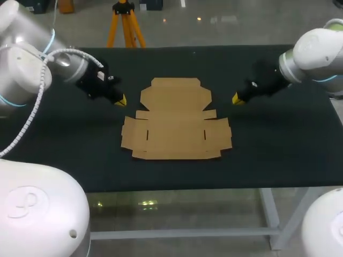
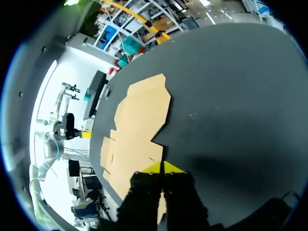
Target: Assemble the packaging by folding the flat box into shape, placing the metal phone stand inside, and closing the box properly
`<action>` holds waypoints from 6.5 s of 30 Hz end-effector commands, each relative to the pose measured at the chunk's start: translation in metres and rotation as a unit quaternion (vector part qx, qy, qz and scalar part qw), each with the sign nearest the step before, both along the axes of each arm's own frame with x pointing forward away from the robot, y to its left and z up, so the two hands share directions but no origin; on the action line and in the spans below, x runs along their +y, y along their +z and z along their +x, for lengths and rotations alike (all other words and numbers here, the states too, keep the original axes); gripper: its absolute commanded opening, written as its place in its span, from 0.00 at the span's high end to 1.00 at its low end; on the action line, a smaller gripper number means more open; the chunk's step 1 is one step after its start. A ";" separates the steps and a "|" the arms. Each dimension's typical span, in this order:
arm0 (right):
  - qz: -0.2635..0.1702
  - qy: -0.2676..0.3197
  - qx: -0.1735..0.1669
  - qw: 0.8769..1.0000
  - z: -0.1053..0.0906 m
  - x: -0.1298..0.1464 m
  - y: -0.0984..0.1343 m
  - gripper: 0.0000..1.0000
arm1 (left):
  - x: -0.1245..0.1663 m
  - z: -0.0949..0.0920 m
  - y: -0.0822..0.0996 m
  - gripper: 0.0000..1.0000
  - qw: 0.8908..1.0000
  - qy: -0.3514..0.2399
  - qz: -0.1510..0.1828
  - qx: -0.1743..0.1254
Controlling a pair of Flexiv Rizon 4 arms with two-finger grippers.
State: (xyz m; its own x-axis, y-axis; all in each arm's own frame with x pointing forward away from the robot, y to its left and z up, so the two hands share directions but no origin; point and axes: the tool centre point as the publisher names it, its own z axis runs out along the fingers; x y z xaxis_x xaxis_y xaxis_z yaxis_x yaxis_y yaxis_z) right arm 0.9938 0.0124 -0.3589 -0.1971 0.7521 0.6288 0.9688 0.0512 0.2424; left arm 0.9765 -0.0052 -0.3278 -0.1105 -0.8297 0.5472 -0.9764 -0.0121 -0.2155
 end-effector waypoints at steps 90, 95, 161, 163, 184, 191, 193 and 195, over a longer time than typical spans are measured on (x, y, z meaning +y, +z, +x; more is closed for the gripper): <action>0.034 -0.021 0.044 0.998 0.013 0.050 -0.067 1.00 | -0.023 0.029 -0.081 1.00 0.994 -0.089 -0.067 0.006; 0.033 -0.019 0.043 0.998 0.013 0.054 -0.066 1.00 | -0.027 0.027 -0.079 1.00 0.994 -0.090 -0.061 0.006; -0.083 -0.049 0.014 0.995 -0.001 0.093 -0.043 1.00 | -0.072 0.009 -0.056 1.00 0.990 -0.118 0.054 -0.062; -0.084 -0.052 0.014 0.995 0.000 0.093 -0.044 1.00 | -0.073 0.011 -0.057 1.00 0.989 -0.118 0.055 -0.062; -0.122 -0.071 0.006 0.990 -0.002 0.105 -0.044 1.00 | -0.093 0.019 -0.062 1.00 0.985 -0.126 0.089 -0.075; -0.154 -0.089 0.007 0.984 0.000 0.110 -0.049 1.00 | -0.097 0.019 -0.069 1.00 0.984 -0.125 0.098 -0.076; -0.154 -0.088 0.008 0.984 0.000 0.111 -0.051 1.00 | -0.097 0.020 -0.071 1.00 0.984 -0.124 0.099 -0.075; -0.159 -0.091 0.009 0.983 0.001 0.111 -0.053 1.00 | -0.098 0.021 -0.072 1.00 0.985 -0.123 0.101 -0.073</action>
